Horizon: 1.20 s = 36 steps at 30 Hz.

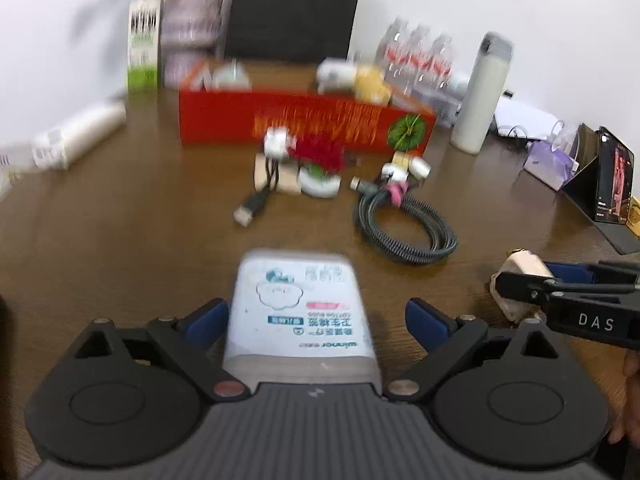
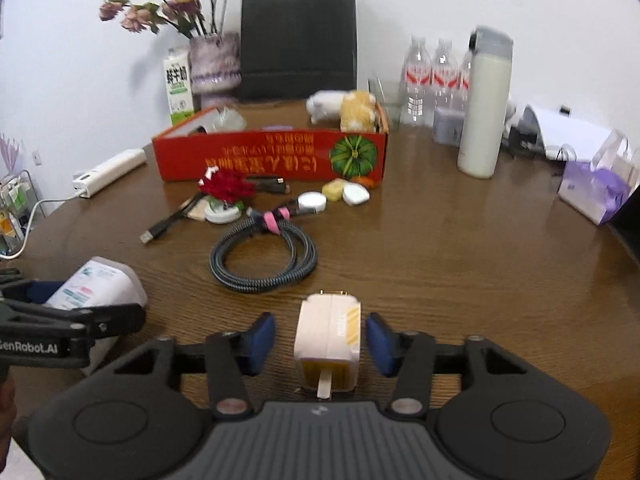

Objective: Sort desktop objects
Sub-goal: 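Carry the cotton-swab box into the box and open the left gripper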

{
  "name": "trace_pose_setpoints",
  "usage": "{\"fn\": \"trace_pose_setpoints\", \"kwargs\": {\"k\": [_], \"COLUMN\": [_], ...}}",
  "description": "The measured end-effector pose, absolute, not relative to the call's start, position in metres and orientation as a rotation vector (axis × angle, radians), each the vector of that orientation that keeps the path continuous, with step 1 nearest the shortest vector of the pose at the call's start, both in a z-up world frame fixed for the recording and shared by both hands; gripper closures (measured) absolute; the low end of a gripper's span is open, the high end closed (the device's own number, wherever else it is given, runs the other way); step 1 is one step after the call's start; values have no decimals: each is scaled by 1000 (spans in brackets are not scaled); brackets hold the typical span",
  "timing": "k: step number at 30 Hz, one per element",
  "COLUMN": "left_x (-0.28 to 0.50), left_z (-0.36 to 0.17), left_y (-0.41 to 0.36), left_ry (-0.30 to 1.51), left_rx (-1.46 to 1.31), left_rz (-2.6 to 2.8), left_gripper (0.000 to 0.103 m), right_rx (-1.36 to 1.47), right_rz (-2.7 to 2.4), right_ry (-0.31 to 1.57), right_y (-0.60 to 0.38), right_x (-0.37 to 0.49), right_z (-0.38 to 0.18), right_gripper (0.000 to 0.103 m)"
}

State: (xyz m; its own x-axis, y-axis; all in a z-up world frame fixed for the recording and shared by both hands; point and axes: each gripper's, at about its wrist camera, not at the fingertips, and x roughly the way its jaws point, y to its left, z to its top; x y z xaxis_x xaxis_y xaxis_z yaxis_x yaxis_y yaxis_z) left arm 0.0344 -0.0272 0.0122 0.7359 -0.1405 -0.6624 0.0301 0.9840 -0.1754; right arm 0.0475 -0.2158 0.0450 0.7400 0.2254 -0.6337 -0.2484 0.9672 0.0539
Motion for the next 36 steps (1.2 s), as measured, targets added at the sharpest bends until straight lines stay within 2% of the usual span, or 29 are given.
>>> {"fn": "trace_pose_setpoints", "kwargs": {"k": [2,3,9,17,21,25,30,36], "left_x": [32,32,27,59,123,225,324,362], "left_z": [12,12,19,75,127,149,114,69], "left_y": [-27,-27,-23,1,22,33,33,47], "left_ry": [704,700,683,552,501,583,687,780], "left_rx": [-161,-158,-187,-218,-224,-235,-121,-74], "left_rz": [-90,-93,-121,-133,-137,-115,26,9], "left_gripper": [35,36,36,36,36,36,36,34], "right_rx": [-16,-11,11,8,8,32,-47,-69], "right_rz": [237,229,219,221,216,219,171,157], "right_ry": [691,679,633,529,446,496,651,752], "right_y": [-217,-218,-220,-223,-221,-207,-170,-166], "right_x": [52,52,54,95,154,246,336,369], "right_z": [38,37,45,93,140,164,135,86], "right_gripper": [72,72,72,72,72,72,72,70]}}
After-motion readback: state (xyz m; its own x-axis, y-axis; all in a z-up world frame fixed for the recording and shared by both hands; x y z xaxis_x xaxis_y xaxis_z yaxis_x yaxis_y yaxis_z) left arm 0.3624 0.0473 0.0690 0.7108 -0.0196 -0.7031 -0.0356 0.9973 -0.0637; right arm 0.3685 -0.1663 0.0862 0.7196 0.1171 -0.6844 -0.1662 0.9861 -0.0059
